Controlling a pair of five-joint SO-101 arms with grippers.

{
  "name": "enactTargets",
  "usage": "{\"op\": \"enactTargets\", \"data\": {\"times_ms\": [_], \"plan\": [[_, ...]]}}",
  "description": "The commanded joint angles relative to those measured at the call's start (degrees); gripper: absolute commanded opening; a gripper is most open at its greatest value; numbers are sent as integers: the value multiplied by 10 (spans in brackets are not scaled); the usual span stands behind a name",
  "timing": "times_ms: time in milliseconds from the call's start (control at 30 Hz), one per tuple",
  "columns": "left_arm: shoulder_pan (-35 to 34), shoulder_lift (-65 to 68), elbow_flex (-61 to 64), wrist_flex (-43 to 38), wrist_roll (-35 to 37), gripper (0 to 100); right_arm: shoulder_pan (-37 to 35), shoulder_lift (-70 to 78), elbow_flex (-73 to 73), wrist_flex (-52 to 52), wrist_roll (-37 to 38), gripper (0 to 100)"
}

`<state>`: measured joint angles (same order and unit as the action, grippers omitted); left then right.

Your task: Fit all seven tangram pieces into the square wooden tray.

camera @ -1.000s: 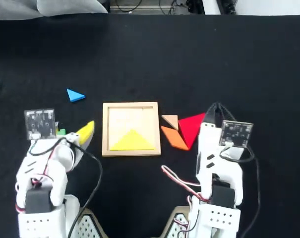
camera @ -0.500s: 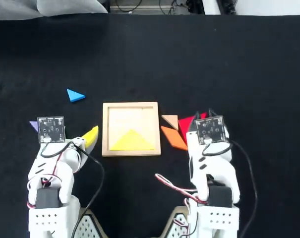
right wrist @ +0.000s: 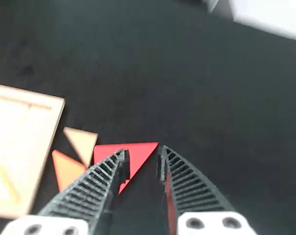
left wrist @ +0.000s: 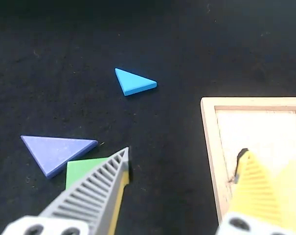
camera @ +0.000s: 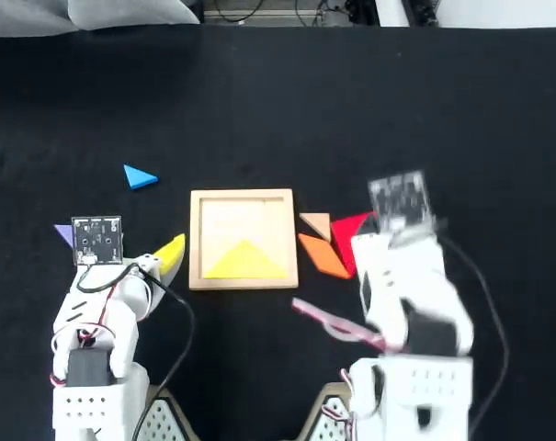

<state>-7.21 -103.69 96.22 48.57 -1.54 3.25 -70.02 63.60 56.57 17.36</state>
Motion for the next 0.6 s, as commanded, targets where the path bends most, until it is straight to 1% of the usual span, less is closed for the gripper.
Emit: {"op": "enactTargets", "data": {"times_ms": [0,100,133,200,300,433,567], "plan": [[5,-3,12,-11,-3,338,-32,267,-193,59,3,110],[4,-3,12,-11,-3,338,-71,443,-320,107,2,110],[4,-3,12,-11,-3,338,-83,491,-361,127,-9,110],[3,-3,12,-11,-3,338,-95,578,-439,165,-53,113],[2,-3,12,-11,-3,338,-88,698,-549,221,-108,138],[4,-3,12,-11,-3,338,-78,832,-662,284,-159,211],[5,-3,12,-11,-3,338,-79,901,-738,346,-179,219]]}}
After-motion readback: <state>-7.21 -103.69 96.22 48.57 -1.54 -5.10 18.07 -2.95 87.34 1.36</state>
